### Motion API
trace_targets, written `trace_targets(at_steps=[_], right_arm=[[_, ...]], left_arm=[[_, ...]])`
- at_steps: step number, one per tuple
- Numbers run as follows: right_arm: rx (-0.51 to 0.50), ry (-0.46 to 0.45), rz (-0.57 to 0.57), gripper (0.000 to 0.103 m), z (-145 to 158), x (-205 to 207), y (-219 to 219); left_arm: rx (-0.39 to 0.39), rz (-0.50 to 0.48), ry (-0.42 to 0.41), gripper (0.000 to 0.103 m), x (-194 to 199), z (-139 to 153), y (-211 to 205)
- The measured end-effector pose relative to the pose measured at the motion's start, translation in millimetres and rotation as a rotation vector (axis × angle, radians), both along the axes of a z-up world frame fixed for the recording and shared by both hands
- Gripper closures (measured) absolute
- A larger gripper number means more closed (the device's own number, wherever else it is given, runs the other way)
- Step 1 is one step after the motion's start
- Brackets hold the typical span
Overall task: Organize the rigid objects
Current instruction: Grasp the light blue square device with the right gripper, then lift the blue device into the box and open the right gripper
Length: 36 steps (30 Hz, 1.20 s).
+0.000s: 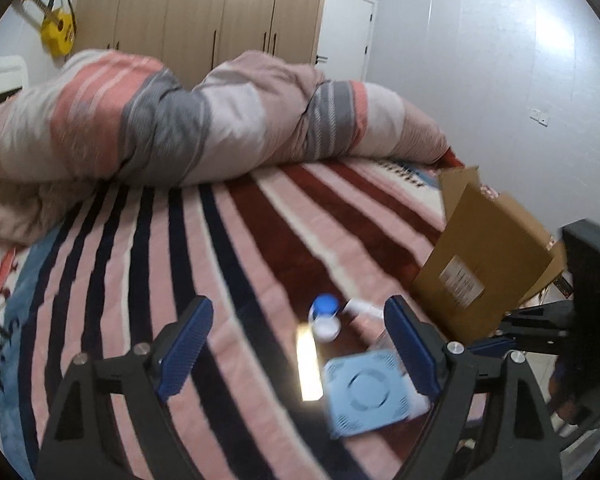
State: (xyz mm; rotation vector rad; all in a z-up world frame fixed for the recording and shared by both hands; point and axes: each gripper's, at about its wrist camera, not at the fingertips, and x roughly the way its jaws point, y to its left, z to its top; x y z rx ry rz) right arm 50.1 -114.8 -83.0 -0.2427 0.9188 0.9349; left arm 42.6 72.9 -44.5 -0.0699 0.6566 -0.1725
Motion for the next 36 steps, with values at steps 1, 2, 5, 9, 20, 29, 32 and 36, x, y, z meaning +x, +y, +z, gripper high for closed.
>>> trace_targets(at_steps=[1, 2, 5, 9, 20, 29, 32, 36], right_arm=[[-0.011, 0.039, -0.030, 0.033, -11, 7, 2], [-0.024, 0.066, -0.060, 0.033, -22, 13, 3], [-0.071, 0.103, -0.119, 0.032, -43, 23, 9], [-0.107, 0.131, -0.139, 0.023, -55, 30, 23], [-0.168, 0.003, -0.224, 0.008, -65, 38, 61], [-0.265, -0.081, -0.171, 0.021, -71, 28, 62], [-0.267, -0.095, -0.149, 0.022, -70, 26, 62], [-0.203, -0.130, -0.121, 0.023, -58, 19, 58]], left_arm=[[-0.004, 0.000, 0.006, 0.018, -2, -7, 4], [-0.007, -0.002, 0.009, 0.018, -4, -11, 6], [-0.023, -0.004, 0.017, 0.018, -8, -23, 16], [-0.052, 0.000, 0.016, 0.018, -11, -31, 27], [-0.107, 0.026, 0.006, 0.017, -20, -36, 55], [-0.123, 0.000, 0.014, 0.017, -25, -42, 58], [-0.141, -0.012, 0.030, 0.017, -22, -44, 57], [-0.174, -0.065, 0.041, 0.017, -23, -44, 50]])
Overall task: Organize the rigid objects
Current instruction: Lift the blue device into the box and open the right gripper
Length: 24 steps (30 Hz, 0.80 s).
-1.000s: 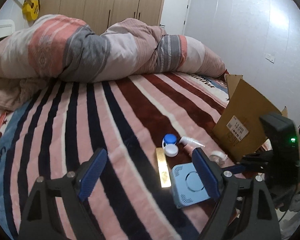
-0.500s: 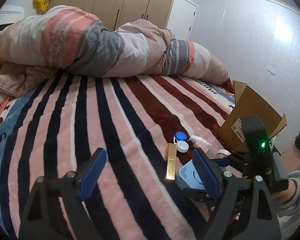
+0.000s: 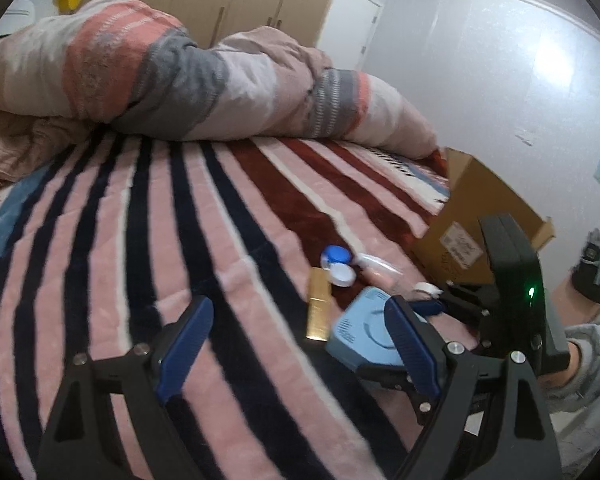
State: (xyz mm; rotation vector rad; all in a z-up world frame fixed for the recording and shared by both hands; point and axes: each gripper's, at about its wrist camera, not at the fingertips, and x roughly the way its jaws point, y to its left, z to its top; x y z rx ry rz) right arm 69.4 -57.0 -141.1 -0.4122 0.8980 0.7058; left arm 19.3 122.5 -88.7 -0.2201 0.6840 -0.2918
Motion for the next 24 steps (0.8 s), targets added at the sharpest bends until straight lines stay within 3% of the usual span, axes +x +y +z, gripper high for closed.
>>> trace_targets(at_steps=[9, 16, 20, 22, 24], right_arm=[[0.175, -0.172, 0.127, 0.023, 60, -30, -18], [0.297, -0.348, 0.203, 0.023, 111, -56, -43], [0.334, -0.410, 0.195, 0.023, 135, -56, -66], [0.344, -0.441, 0.173, 0.023, 146, -54, -82], [0.340, -0.459, 0.137, 0.024, 156, -51, -99]], left_arm=[[-0.094, -0.110, -0.001, 0.017, 8, 17, -27], [-0.170, -0.226, -0.068, 0.018, 10, 57, -60], [-0.156, -0.265, -0.105, 0.043, 17, 87, -93], [-0.130, -0.272, -0.126, 0.044, 22, 101, -110], [-0.095, -0.285, -0.151, 0.054, 27, 113, -128]])
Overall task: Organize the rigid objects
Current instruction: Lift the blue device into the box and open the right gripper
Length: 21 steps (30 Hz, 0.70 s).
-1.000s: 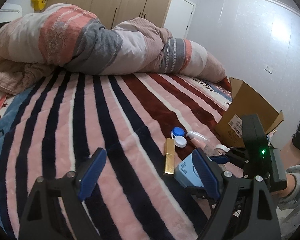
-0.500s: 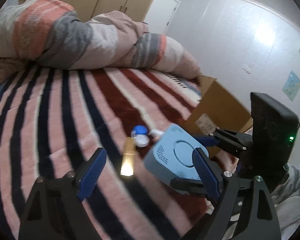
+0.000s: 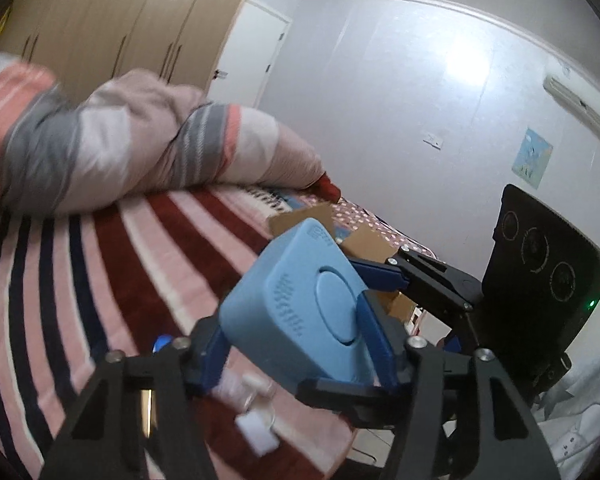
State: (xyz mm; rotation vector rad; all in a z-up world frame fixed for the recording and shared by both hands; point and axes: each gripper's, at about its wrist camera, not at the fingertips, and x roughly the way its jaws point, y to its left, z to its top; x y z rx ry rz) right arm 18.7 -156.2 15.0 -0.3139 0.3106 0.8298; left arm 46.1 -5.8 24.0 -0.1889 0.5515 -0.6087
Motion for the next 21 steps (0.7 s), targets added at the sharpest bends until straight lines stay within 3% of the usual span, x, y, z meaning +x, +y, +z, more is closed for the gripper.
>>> trace_targets(at_steps=[3, 7, 11, 14, 21], right_arm=[[0.034, 0.016, -0.047, 0.025, 12, 11, -33], [0.066, 0.039, -0.121, 0.025, 26, 27, -74], [0.048, 0.083, -0.199, 0.025, 29, 46, -107], [0.021, 0.159, -0.241, 0.025, 25, 65, -128], [-0.065, 0.294, -0.274, 0.025, 8, 94, -150]], left_arm=[[0.030, -0.034, -0.031, 0.062, 13, 18, -28], [0.069, -0.086, -0.050, 0.065, 36, 32, -69], [0.164, -0.129, -0.062, 0.068, 55, 35, -115], [0.219, -0.158, -0.030, 0.068, 71, 28, -142], [0.225, -0.211, 0.091, 0.067, 96, 5, -167]])
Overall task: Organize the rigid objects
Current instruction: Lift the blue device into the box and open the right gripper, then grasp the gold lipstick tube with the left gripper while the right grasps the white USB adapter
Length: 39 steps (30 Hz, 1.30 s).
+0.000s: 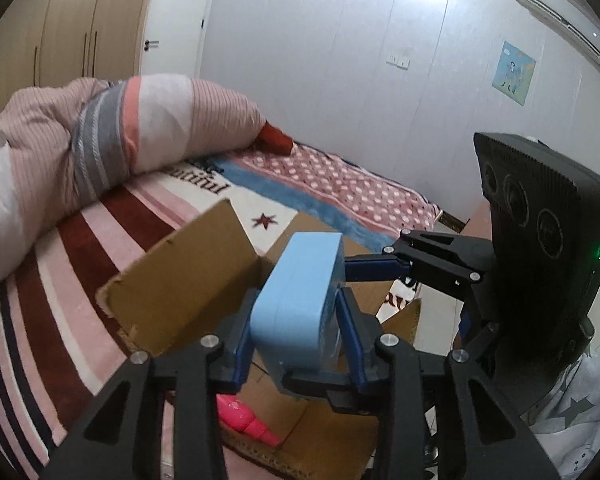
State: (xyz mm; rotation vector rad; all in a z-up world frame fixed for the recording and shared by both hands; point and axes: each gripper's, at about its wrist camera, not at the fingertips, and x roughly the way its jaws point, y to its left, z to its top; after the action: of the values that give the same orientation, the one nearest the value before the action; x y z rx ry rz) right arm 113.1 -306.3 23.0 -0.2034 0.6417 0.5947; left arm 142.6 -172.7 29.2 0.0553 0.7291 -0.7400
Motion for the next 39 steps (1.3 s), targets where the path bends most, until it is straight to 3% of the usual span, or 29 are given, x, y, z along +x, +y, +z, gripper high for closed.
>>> trace_targets(at_steps=[4, 6, 10, 14, 17, 20, 27, 30, 32, 34, 39], right_arm=[[-0.055, 0.025, -0.011, 0.025, -8, 9, 3], [-0.073, 0.017, -0.023, 0.025, -10, 7, 4], [-0.075, 0.015, -0.011, 0.007, -10, 5, 6], [-0.094, 0.003, -0.008, 0.000, -4, 0, 13], [-0.104, 0.002, 0.010, 0.000, -1, -5, 21], [-0.091, -0.068, 0.064, 0.000, 5, -19, 34], [-0.019, -0.156, 0.210, 0.000, 23, -57, 83], [-0.008, -0.167, 0.273, 0.008, 20, -73, 112], [-0.020, -0.169, 0.307, 0.021, 12, -84, 132], [-0.020, -0.156, 0.335, 0.024, 0, -92, 147], [-0.016, -0.011, 0.337, 0.035, -55, -102, 173]], left_arm=[[0.044, 0.029, -0.022, 0.064, 0, -4, -2], [0.030, 0.038, -0.025, 0.054, 0, -2, 2], [0.013, 0.077, -0.051, 0.048, -2, 4, 16], [-0.011, 0.114, -0.078, 0.038, -10, 13, 37], [-0.008, 0.156, -0.110, 0.034, -18, 21, 55], [-0.008, 0.212, -0.133, 0.028, -29, 26, 81], [0.070, 0.408, -0.156, 0.024, -57, 15, 155], [0.101, 0.490, -0.145, 0.024, -65, -1, 188], [0.107, 0.533, -0.122, 0.024, -69, -17, 208], [0.096, 0.557, -0.085, 0.024, -71, -37, 226], [0.071, 0.568, 0.017, 0.024, -74, -95, 248]])
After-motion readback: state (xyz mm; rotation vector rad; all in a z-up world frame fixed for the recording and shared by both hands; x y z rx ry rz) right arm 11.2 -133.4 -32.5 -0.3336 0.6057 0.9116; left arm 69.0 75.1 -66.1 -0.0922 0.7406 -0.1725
